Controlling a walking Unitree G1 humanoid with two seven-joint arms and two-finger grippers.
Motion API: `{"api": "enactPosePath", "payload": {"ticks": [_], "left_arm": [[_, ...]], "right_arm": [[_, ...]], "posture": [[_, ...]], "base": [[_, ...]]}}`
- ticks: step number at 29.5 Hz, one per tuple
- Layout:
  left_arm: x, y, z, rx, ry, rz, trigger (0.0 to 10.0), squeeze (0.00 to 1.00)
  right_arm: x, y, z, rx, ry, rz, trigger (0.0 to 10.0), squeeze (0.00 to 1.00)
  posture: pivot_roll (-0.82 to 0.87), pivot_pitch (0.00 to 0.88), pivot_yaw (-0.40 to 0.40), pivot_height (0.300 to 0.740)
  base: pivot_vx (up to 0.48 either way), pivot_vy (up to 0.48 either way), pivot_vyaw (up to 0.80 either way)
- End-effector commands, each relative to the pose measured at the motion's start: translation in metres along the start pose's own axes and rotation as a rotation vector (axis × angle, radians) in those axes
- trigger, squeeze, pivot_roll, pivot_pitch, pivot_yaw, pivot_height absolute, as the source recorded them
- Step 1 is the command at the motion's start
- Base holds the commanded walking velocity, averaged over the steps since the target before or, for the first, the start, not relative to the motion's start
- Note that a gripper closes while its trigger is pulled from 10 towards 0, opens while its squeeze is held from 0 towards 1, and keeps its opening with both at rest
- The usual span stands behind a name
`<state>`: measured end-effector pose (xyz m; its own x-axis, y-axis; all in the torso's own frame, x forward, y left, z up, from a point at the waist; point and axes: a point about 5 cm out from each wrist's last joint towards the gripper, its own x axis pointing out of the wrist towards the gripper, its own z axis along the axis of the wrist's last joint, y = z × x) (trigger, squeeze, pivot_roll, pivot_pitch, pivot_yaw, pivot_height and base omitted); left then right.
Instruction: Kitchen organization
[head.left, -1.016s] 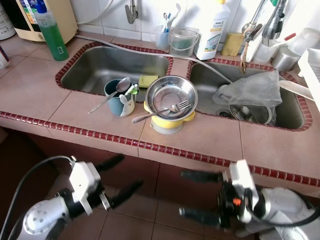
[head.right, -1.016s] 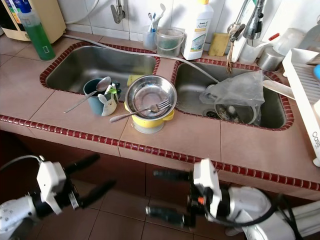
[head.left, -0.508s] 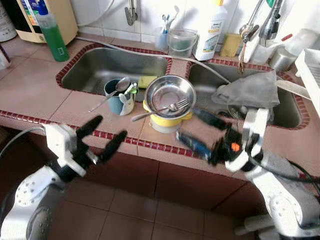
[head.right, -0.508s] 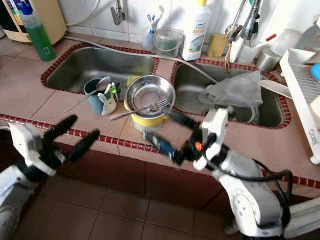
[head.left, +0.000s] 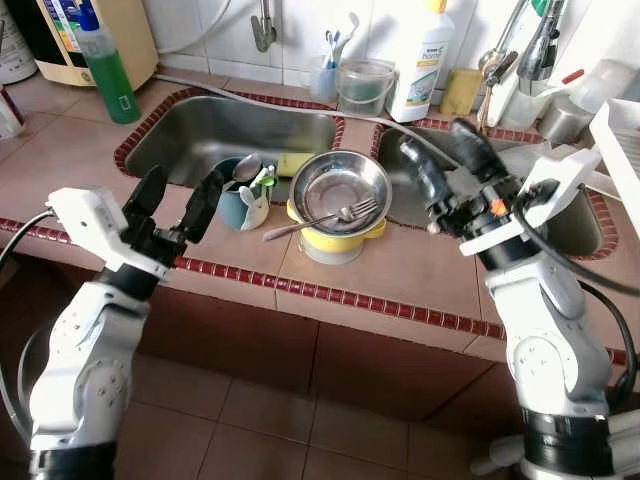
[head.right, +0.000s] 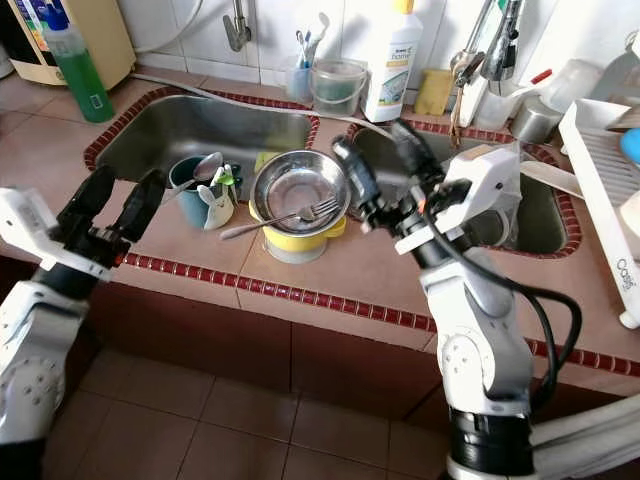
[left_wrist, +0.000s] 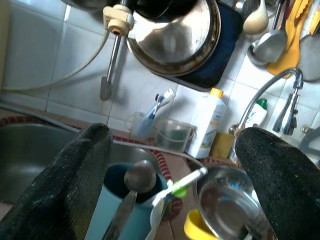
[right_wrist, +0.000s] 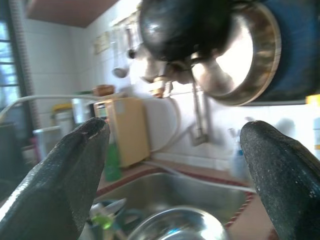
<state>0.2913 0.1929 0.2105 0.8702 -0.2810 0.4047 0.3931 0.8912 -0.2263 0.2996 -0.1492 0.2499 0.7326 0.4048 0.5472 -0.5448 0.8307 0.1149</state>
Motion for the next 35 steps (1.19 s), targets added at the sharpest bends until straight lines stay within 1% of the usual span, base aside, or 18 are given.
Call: {"api": "enactPosePath", "payload": {"ticks": [1,4,5,6,7,11,13,14,16,18,20,21,22,26,31,32,33,35], "left_arm": [[0.002,0.005,0.000,0.004,0.000,0.049,10.0,0.00],[0.004,0.009,-0.005,0.000,0.024,0.090,10.0,0.00],[0.004,0.011,-0.008,0.003,0.041,0.106,10.0,0.00],[0.003,0.013,-0.014,-0.004,0.082,0.122,10.0,0.00],[0.003,0.013,-0.014,-0.004,0.082,0.122,10.0,0.00],[0.004,0.011,-0.022,0.017,0.134,0.119,10.0,0.00],[0.005,0.011,-0.024,0.027,0.153,0.115,10.0,0.00],[0.006,0.010,-0.024,0.038,0.170,0.088,10.0,0.00],[0.007,0.013,-0.023,0.068,0.170,0.095,10.0,0.00],[0.009,0.020,-0.016,0.085,0.144,0.132,10.0,0.00],[0.009,0.022,-0.014,0.090,0.136,0.142,10.0,0.00],[0.009,0.024,-0.012,0.066,0.127,0.154,10.0,0.00],[0.009,0.025,-0.010,0.068,0.120,0.164,10.0,0.00],[0.009,0.027,-0.006,0.098,0.115,0.178,10.0,0.00],[0.008,0.025,-0.004,0.167,0.126,0.131,10.0,0.00],[0.007,0.026,-0.005,0.198,0.136,0.126,10.0,0.00],[0.006,0.026,-0.005,0.200,0.140,0.114,10.0,0.00],[0.005,0.026,-0.005,0.197,0.140,0.111,10.0,0.00]], "right_arm": [[0.001,-0.007,0.004,-0.025,-0.028,-0.059,10.0,0.00],[0.001,-0.014,0.002,-0.066,-0.021,-0.133,10.0,0.00],[0.001,-0.016,0.000,-0.075,-0.016,-0.153,10.0,0.00],[-0.001,-0.018,-0.006,-0.088,0.000,-0.176,10.0,0.00],[-0.001,-0.018,-0.006,-0.088,0.000,-0.176,10.0,0.00],[-0.005,-0.022,-0.022,-0.109,0.039,-0.228,10.0,0.00],[-0.006,-0.023,-0.025,-0.101,0.044,-0.244,10.0,0.00],[-0.005,-0.022,-0.029,-0.103,0.051,-0.252,10.0,0.00],[-0.004,-0.021,-0.031,-0.106,0.050,-0.259,10.0,0.00],[-0.003,-0.019,-0.033,-0.104,0.048,-0.259,10.0,0.00],[-0.003,-0.019,-0.033,-0.101,0.048,-0.258,10.0,0.00],[-0.003,-0.018,-0.033,-0.110,0.045,-0.259,10.0,0.00],[-0.003,-0.018,-0.033,-0.109,0.044,-0.259,10.0,0.00],[-0.003,-0.017,-0.034,-0.118,0.041,-0.257,10.0,0.00],[-0.004,-0.013,-0.038,-0.120,0.062,-0.246,10.0,0.00],[-0.004,-0.008,-0.040,-0.124,0.085,-0.215,10.0,0.00],[-0.005,0.000,-0.043,-0.126,0.110,-0.172,10.0,0.00],[-0.005,0.001,-0.044,-0.126,0.114,-0.164,10.0,0.00]], "posture": [[-0.04,0.089,-0.005,0.740],[-0.04,0.095,-0.006,0.740],[-0.04,0.103,-0.007,0.740],[-0.04,0.106,-0.007,0.740],[-0.04,0.106,-0.007,0.740],[-0.02,0.115,-0.012,0.740],[-0.02,0.118,-0.012,0.740],[-0.02,0.120,-0.011,0.740],[-0.02,0.121,-0.007,0.740],[-0.02,0.123,-0.004,0.740],[-0.02,0.124,-0.004,0.740],[-0.02,0.124,-0.001,0.740],[-0.02,0.127,0.001,0.740],[-0.02,0.129,0.001,0.740],[-0.02,0.129,-0.003,0.740],[-0.02,0.130,-0.004,0.740],[-0.02,0.129,-0.005,0.740],[-0.02,0.129,-0.006,0.740]], "base": [[0.000,0.000,0.00],[0.000,0.000,0.00],[0.000,0.000,0.00],[0.000,0.000,0.00],[0.000,0.000,0.00],[0.000,0.000,0.00],[0.000,0.000,0.00],[0.000,0.000,0.00],[0.000,0.000,0.00],[0.000,0.000,0.00],[0.000,0.000,0.00],[0.000,0.000,0.00],[0.000,0.000,0.00],[0.000,0.000,0.00],[0.000,0.000,0.00],[0.000,0.000,0.00],[0.000,0.000,0.00],[0.000,0.000,0.00]]}}
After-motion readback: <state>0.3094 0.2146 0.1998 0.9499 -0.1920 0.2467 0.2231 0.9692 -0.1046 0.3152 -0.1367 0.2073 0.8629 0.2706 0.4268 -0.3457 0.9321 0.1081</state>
